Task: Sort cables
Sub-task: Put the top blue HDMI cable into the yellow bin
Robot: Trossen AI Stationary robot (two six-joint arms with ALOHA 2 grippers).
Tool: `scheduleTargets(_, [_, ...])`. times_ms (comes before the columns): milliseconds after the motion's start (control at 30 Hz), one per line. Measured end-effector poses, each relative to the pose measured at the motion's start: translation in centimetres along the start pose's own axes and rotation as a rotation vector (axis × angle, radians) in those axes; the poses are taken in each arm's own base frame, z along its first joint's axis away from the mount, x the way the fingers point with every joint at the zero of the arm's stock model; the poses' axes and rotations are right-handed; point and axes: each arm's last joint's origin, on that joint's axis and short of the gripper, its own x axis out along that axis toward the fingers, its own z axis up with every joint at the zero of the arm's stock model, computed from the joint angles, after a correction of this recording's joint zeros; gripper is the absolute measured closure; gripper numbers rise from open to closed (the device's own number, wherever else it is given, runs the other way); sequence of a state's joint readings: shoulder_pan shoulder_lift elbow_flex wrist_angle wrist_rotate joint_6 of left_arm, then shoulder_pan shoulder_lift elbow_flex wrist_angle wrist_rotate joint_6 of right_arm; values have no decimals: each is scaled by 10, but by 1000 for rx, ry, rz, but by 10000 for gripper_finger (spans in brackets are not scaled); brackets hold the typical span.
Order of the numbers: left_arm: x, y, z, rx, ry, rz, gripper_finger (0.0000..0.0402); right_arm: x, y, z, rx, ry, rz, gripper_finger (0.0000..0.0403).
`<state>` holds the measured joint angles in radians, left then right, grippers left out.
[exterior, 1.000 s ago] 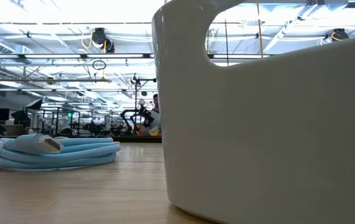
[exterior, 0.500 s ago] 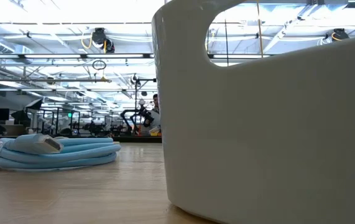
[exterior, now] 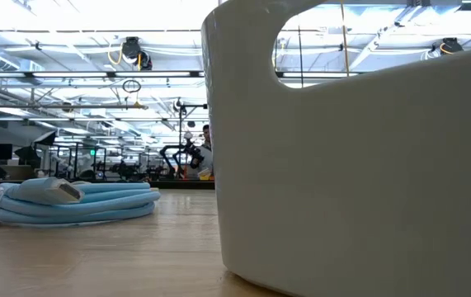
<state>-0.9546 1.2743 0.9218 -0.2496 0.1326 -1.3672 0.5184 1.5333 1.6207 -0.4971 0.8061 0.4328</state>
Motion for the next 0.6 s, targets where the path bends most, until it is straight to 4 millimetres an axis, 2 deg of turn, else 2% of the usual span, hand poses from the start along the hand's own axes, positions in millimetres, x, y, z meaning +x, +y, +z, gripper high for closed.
scheduleTargets(367, [2, -10, 0, 37, -64, -88, 366, -1, 2, 0, 7, -7, 10, 269])
scheduleTargets(600, [29, -11, -4, 38, -49, -125, 366, -4, 4, 0, 10, -9, 20, 269])
